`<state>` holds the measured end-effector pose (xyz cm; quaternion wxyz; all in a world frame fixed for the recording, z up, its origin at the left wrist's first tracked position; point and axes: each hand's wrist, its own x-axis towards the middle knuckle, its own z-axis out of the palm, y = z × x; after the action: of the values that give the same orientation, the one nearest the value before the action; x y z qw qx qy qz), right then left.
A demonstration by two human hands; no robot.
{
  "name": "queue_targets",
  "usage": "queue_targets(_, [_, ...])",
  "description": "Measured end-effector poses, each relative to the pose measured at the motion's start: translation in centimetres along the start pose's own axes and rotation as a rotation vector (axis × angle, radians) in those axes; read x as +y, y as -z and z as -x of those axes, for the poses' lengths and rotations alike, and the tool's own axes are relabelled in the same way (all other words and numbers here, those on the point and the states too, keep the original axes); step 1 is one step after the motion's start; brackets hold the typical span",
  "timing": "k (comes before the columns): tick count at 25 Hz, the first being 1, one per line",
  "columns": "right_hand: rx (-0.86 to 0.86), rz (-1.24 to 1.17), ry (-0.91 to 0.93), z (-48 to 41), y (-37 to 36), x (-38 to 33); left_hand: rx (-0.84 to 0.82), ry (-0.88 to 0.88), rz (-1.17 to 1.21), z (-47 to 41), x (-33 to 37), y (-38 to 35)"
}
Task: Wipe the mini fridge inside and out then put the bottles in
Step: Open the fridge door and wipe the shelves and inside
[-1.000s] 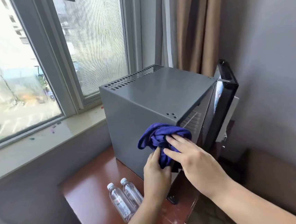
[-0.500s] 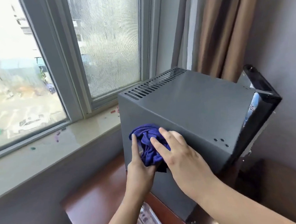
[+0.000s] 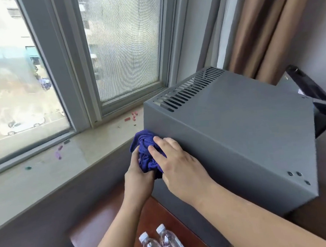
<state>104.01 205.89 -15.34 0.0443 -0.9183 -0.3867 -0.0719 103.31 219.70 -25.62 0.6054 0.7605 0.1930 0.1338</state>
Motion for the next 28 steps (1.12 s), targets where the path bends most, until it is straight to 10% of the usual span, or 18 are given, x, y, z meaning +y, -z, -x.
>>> queue_targets(14, [-0.303,-0.017,-0.162,13.9,-4.6,3.1,-0.246,0.184,0.076,12.6,-8.4,-10.5])
queue_targets(28, [-0.096,-0.038,-0.214,29.6,0.8,7.8,-0.288,0.125,0.128,26.4,-2.7,-18.2])
